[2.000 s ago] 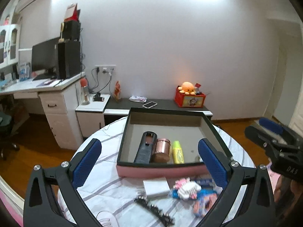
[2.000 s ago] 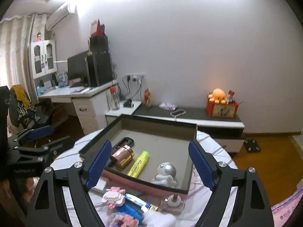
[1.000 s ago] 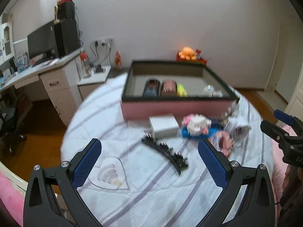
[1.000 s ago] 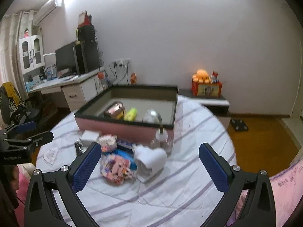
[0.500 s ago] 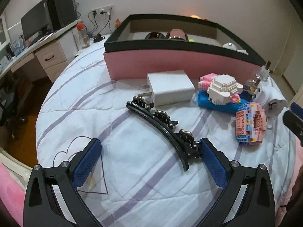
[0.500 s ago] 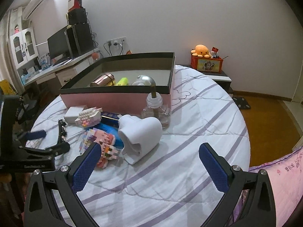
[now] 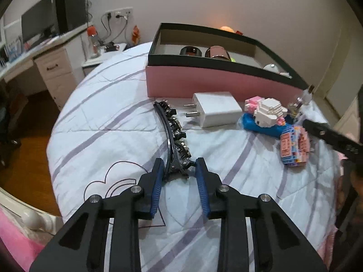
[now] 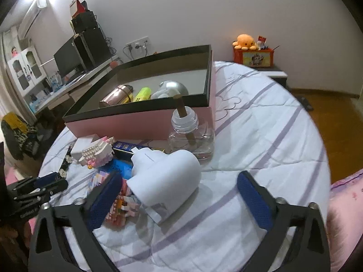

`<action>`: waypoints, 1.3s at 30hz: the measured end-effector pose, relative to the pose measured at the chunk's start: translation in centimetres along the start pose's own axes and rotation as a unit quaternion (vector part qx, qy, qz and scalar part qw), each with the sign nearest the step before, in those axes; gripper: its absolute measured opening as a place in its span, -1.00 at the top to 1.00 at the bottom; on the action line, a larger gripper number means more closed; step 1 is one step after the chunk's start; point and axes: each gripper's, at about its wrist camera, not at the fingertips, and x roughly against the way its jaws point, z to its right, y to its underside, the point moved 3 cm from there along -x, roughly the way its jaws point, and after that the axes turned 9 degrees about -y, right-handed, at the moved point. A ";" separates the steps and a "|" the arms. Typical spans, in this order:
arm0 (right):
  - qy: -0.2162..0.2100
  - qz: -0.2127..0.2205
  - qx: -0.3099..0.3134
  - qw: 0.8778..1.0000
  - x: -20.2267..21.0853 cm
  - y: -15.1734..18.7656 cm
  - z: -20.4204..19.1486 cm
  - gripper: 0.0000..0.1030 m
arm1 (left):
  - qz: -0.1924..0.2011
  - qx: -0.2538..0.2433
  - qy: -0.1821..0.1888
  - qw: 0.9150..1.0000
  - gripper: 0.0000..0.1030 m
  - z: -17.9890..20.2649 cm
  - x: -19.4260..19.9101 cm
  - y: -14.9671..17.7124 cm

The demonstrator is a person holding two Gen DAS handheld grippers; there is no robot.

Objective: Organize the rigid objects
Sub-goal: 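Close left tool on the black hair clip while right tool grasps the white plastic piece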

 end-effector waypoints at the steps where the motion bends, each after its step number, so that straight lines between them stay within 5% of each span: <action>1: -0.006 -0.003 -0.001 1.000 -0.2 0.0 0.0 -0.54 | 0.001 0.007 0.006 1.000 0.44 -0.1 0.0 0.0; 4: -0.011 -0.009 0.005 1.000 -0.5 -0.1 -0.1 -0.20 | 0.004 0.003 0.011 1.000 0.44 0.1 0.1 0.1; 17: -0.022 0.013 0.023 0.999 2.2 -0.2 -1.0 -0.20 | 0.017 -0.002 0.079 0.997 0.58 1.4 2.2 -0.4; 27: -0.046 0.017 0.029 0.998 2.8 -1.1 -1.8 -0.20 | -0.011 -0.002 0.025 1.000 0.55 0.9 0.9 0.3; 29: -0.049 0.014 0.027 0.998 2.5 -1.1 -1.8 -0.20 | -0.010 0.015 0.034 0.999 0.33 0.7 0.8 -0.1; 31: -0.051 0.008 0.028 0.998 2.0 -1.0 -1.8 -0.20 | -0.002 0.008 0.023 1.000 -0.26 0.9 0.6 -0.7; 35: -0.052 0.009 0.028 0.998 1.9 -1.1 -1.8 -0.20 | -0.006 0.011 0.013 1.000 -0.31 1.3 -0.1 -1.8; 36: -0.053 0.007 0.028 0.998 1.8 -1.3 -1.8 -0.20 | -0.006 0.010 0.013 1.000 -0.30 1.4 -0.3 -2.0; 39: -0.053 0.008 0.030 0.998 1.7 -1.7 -1.8 -0.20 | -0.008 -0.003 0.003 1.000 0.53 1.5 -1.3 -2.1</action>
